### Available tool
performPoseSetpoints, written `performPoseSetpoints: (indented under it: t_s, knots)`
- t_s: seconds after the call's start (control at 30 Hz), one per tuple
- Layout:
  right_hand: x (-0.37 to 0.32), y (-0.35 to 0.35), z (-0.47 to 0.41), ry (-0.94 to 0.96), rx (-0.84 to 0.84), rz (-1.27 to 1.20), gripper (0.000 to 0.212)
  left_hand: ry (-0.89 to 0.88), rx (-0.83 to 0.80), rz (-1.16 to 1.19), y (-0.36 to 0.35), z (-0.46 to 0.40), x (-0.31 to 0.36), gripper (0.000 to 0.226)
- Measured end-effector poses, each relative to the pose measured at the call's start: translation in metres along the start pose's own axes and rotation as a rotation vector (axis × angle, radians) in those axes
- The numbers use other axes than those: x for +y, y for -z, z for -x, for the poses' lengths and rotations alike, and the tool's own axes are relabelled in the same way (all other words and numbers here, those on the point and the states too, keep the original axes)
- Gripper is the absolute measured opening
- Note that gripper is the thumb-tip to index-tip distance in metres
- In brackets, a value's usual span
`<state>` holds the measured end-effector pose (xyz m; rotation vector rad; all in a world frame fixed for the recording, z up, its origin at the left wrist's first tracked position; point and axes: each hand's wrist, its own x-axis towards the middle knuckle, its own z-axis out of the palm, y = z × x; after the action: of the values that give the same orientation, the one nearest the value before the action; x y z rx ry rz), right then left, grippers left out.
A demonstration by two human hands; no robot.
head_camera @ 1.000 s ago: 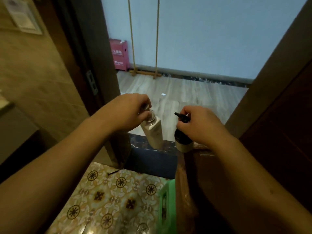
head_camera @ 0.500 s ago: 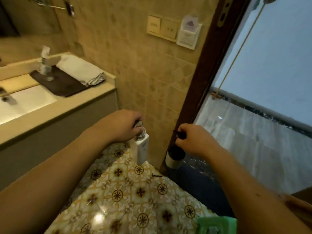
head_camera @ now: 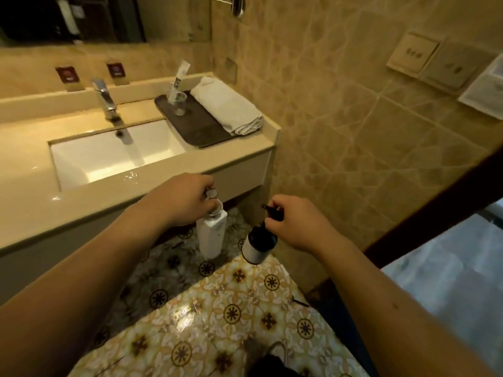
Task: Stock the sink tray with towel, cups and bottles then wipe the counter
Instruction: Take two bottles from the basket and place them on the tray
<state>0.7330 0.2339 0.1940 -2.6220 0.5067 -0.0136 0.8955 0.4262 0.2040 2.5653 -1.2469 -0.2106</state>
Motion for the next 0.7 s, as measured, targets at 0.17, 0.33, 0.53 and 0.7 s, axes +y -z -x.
performPoseSetpoints:
  t_s: [0.17,0.33,0.53,0.7]
  knots:
    - [-0.008,-0.019,-0.072,0.095,-0.072,-0.046,0.012,0.106,0.003,0.025,0.001,-0.033,-0.041,0.020]
    - [-0.002,-0.025,-0.159,0.182,-0.124,-0.080,0.010,0.261,0.023,0.065,0.014,-0.085,-0.076,0.020]
    - [0.004,-0.007,-0.274,0.252,-0.196,-0.105,0.009,0.401,0.105,0.071,0.041,-0.162,-0.103,0.024]
    - [-0.004,-0.001,-0.357,0.290,-0.168,-0.073,0.011,0.455,0.210,0.084,0.063,-0.227,-0.131,0.026]
